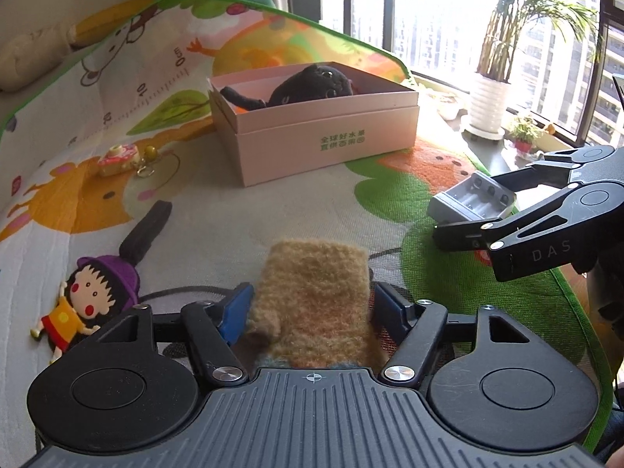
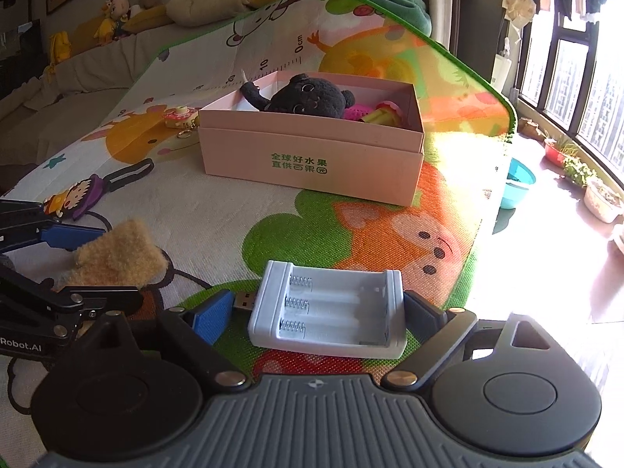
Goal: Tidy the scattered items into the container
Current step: 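Hold the charger in the right gripper while the left grasps the knitted glove, then carry the charger and glove over the pink box and release both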
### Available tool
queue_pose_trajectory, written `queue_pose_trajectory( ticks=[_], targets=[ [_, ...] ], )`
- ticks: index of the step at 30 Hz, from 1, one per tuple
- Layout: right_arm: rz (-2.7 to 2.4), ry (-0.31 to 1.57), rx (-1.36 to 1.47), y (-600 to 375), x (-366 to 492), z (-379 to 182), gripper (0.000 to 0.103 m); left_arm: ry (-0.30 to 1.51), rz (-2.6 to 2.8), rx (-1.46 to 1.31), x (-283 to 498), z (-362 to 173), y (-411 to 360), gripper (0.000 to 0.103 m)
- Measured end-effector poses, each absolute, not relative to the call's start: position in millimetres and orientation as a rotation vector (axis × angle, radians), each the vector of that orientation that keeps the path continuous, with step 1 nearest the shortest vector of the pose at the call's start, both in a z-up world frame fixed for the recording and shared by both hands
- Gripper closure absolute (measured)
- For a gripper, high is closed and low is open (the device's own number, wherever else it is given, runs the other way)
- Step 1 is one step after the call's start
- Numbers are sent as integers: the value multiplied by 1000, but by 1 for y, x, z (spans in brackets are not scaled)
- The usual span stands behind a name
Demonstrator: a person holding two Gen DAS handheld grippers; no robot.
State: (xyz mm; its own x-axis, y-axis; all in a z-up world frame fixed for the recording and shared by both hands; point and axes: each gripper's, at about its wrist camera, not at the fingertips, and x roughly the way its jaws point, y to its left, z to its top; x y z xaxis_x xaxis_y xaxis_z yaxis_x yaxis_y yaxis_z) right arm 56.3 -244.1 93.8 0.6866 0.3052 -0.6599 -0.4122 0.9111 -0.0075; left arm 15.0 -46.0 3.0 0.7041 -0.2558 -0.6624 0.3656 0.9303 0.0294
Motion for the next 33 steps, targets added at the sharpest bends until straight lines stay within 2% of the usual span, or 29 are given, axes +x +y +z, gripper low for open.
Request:
queue_pose_trajectory(
  ticks=[8, 22, 27, 33],
  targets=[
    [428, 658, -136, -263, 56, 129, 11, 726, -393, 192, 17, 11, -59, 45],
    [456, 572, -100, -285, 10, 147, 11, 613, -357, 356, -39, 61, -79, 46],
    [463, 523, -75, -293, 18, 169, 11, 493, -349, 360, -5, 101, -86, 46],
    [363, 428, -128, -291, 74, 197, 11, 445, -400, 267, 97, 125, -91, 46]
  ],
)
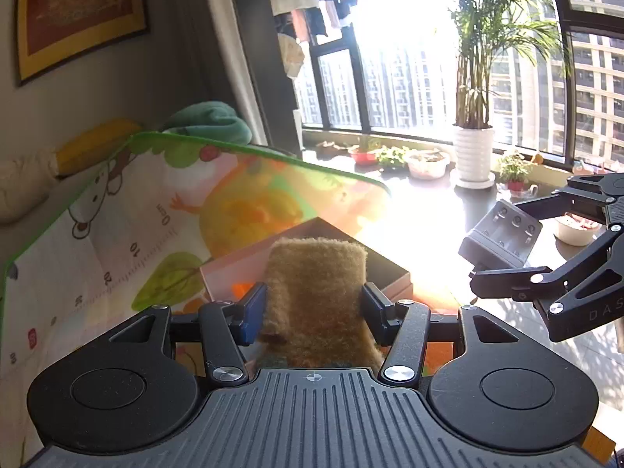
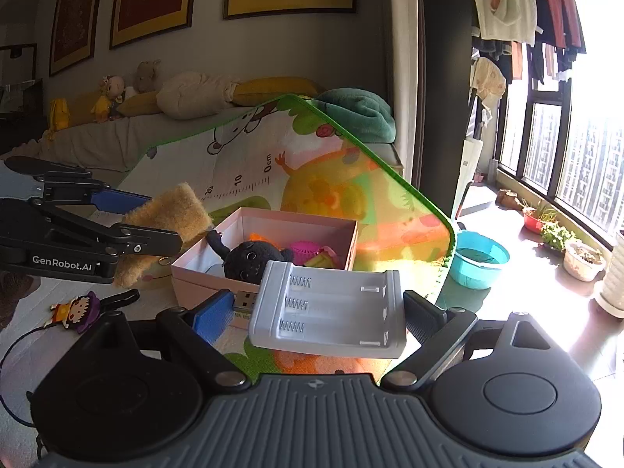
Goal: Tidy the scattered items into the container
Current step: 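Carry the charger and glove over the pink box and release both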
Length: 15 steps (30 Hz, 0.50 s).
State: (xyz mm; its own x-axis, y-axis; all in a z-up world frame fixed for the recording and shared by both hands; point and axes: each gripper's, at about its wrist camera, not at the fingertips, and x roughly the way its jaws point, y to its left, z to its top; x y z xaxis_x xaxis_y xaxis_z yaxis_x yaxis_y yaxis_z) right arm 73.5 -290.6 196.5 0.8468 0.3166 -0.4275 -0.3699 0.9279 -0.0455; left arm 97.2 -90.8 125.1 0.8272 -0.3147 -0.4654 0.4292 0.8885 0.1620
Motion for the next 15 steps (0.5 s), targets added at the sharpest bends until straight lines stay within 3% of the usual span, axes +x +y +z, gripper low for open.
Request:
queue_pose_trajectory(
  ticks=[6, 8, 11, 15],
  targets=[
    [353, 463, -54, -276, 171, 229, 11, 504, -441, 140, 198, 105, -83, 40],
    [379, 488, 0, -267, 207, 236, 11, 546, -451, 101, 220, 93, -75, 21],
    [463, 580, 67, -247, 258, 232, 5, 585, -424, 31, 221, 84, -47, 9],
    [463, 618, 71, -223, 284, 221, 5, 585, -346, 30, 179, 81, -3, 4]
  ],
)
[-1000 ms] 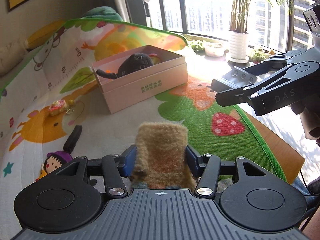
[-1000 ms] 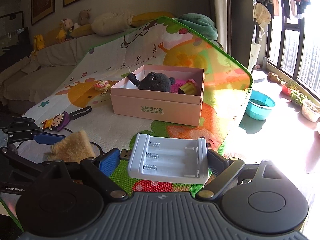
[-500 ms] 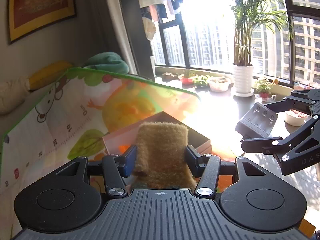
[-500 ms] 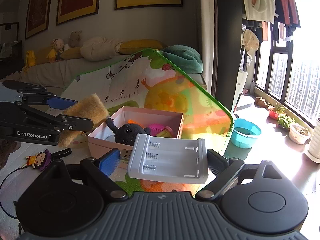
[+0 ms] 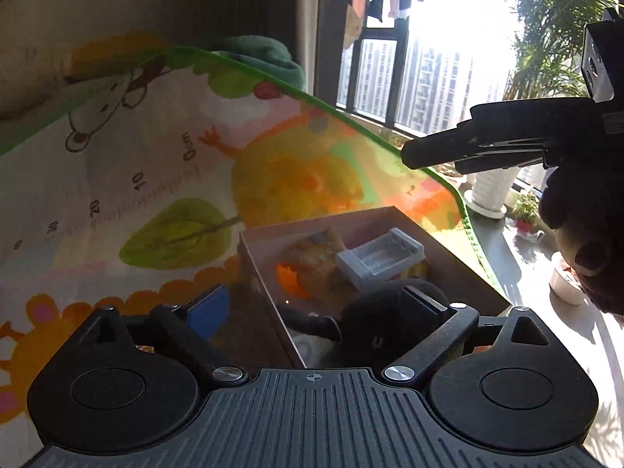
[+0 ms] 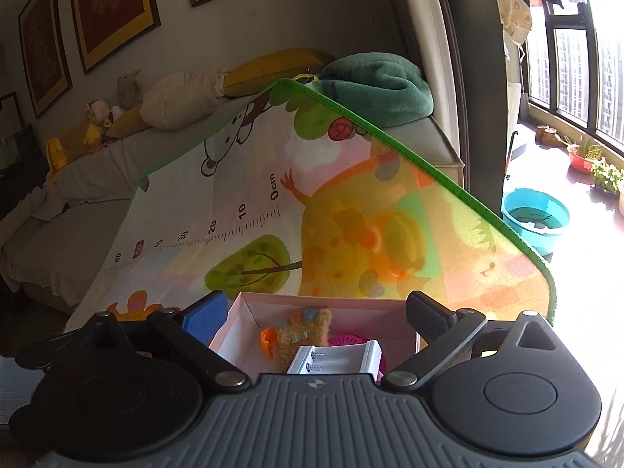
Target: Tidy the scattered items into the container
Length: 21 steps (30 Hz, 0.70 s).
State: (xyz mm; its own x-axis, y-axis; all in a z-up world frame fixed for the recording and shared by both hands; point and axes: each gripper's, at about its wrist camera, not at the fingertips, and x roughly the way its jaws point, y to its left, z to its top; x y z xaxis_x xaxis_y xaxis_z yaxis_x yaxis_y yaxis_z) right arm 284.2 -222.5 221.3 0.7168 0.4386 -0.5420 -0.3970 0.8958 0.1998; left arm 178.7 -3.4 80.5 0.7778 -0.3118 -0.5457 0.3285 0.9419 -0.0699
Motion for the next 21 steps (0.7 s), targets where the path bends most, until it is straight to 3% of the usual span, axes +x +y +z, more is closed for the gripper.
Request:
queue_pose_trajectory(
  ticks=[9, 21],
  targets=[
    [455, 660, -12, -165, 281, 215, 3, 734, -115, 40, 94, 35, 69, 0],
    [679, 863, -141, 13, 275, 177, 8, 675, -92, -102, 43, 35, 111, 0]
  ],
)
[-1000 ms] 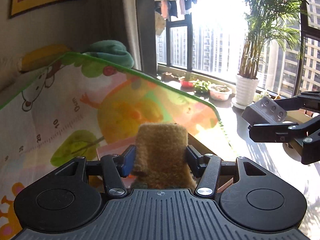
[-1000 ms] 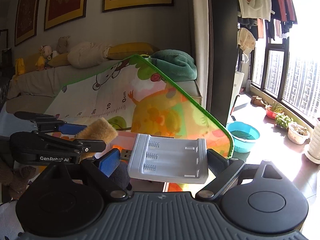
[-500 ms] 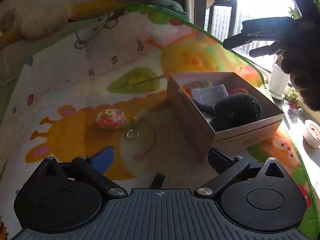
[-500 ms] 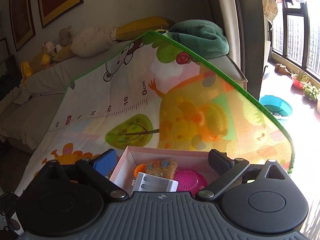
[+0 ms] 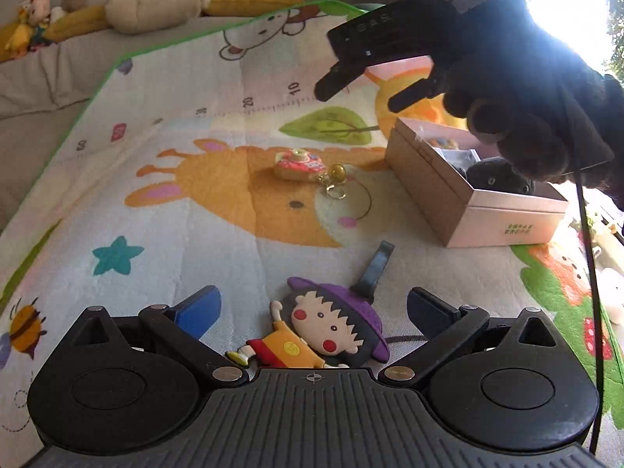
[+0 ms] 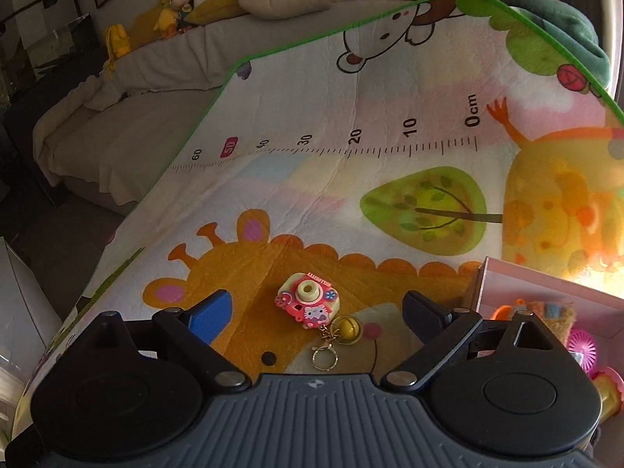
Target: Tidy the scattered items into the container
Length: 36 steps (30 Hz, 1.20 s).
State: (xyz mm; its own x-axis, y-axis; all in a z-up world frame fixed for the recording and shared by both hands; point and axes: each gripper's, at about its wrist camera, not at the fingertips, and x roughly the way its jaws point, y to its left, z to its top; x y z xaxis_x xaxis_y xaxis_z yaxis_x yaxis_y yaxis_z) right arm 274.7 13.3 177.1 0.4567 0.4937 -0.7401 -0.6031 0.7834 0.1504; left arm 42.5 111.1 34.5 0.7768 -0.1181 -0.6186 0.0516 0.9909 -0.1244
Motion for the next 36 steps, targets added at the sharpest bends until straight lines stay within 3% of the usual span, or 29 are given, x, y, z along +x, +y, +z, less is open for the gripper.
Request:
queue_pose_trajectory(
  ticks=[7, 9, 10, 11, 12, 26, 36],
  targets=[
    [539, 959, -140, 68, 302, 120, 6, 681, -63, -159, 22, 29, 125, 0],
    [525, 970, -153, 72, 303, 109, 10, 687, -58, -170, 19, 27, 128, 0],
    [528, 978, -163, 72, 302, 106, 23, 691, -56, -172, 18, 26, 128, 0],
    [539, 998, -178, 72, 300, 103, 43, 695, -56, -170, 17, 25, 128, 0],
    [545, 1005, -190, 71, 298, 102, 47, 697, -58, -166, 17, 25, 127, 0],
    [722, 777, -133, -86, 157, 204, 49, 712, -96, -2, 35, 17, 88, 0],
    [551, 782, -117, -206, 106, 159, 49, 732, -73, 43, 60, 4, 73, 0]
  ],
)
